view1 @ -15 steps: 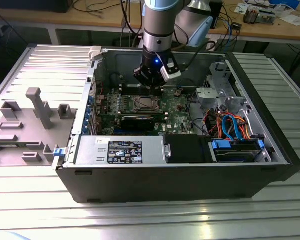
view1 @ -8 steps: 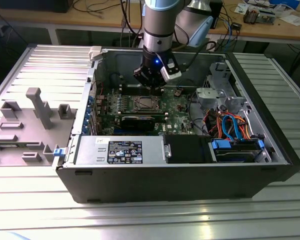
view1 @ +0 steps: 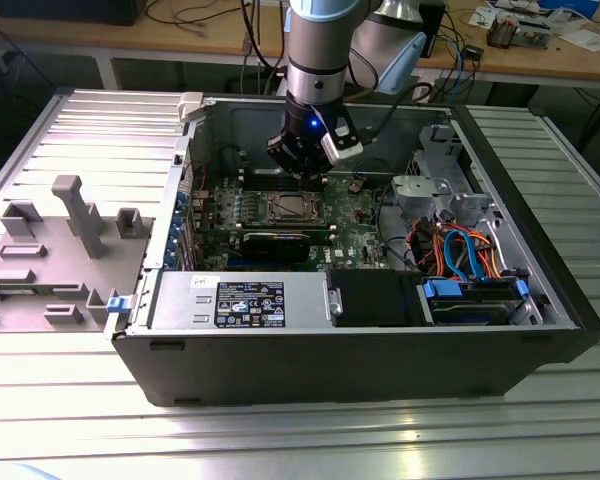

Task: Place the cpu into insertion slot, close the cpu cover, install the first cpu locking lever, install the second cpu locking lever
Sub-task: 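Install the second cpu locking lever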

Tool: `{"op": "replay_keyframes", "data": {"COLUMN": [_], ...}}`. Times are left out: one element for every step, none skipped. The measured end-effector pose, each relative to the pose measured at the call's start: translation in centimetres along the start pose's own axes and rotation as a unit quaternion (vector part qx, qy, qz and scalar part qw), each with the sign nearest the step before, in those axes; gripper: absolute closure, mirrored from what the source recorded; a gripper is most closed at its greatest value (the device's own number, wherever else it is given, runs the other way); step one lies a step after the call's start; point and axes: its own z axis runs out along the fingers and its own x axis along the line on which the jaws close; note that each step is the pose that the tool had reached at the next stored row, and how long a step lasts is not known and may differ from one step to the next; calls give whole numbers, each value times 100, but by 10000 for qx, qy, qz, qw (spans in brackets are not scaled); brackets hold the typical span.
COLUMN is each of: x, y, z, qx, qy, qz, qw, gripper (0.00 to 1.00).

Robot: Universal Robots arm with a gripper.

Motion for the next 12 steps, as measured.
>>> {"op": "replay_keyframes", "data": {"x": [0,0,0,0,0,0,0,0,0,0,0,-1], "y": [0,0,1,1,2,2,2,2,3,3,3,3], "z": [-3,-7,-11,-20,-24,-25,-30,-34,-45,-50,-54,-54], "qx": [1,1,1,0,0,-1,1,1,0,0,0,-1], "qy": [1,1,0,0,0,0,0,0,0,0,0,-1], "qz": [0,0,0,0,0,0,0,0,0,0,0,0], "qw": [10000,10000,10000,10000,10000,10000,10000,10000,10000,10000,10000,10000], "gripper": [89,89,89,89,89,89,89,89,89,89,89,89]}}
